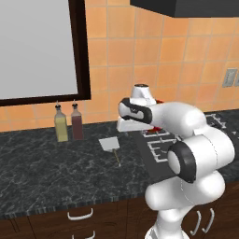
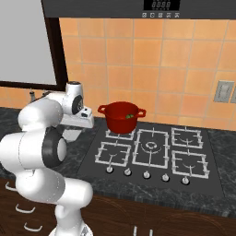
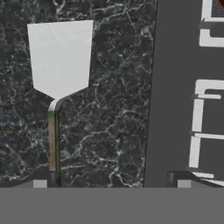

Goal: Put the potato and avocado in the pot. Retrieve the spatula and lightly stir the vegetables in the pot.

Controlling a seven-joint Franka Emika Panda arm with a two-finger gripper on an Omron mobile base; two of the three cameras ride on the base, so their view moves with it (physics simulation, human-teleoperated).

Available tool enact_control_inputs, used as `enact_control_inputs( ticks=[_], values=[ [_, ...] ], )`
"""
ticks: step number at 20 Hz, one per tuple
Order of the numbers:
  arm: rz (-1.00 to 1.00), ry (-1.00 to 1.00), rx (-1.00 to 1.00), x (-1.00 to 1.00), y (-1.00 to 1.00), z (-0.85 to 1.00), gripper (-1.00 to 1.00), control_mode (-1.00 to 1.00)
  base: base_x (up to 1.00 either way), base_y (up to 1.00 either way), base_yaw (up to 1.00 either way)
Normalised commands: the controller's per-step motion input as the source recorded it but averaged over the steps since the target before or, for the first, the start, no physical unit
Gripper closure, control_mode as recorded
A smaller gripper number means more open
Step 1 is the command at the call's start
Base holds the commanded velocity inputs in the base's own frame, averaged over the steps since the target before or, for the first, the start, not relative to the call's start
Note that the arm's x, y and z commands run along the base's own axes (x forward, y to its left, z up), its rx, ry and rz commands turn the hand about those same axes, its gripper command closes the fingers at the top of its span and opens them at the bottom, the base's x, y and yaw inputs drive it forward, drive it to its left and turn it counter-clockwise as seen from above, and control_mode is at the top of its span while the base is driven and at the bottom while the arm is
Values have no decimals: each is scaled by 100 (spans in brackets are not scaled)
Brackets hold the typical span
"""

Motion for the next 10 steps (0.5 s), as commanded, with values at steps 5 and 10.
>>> enact_control_inputs(
  ticks=[5, 10],
  values=[
    [0, 2, 0, 4, 26, -17, -100, -100, 0, 0, 0],
    [0, 5, -3, 0, 28, -24, -100, -100, 0, 0, 0]
  ],
)
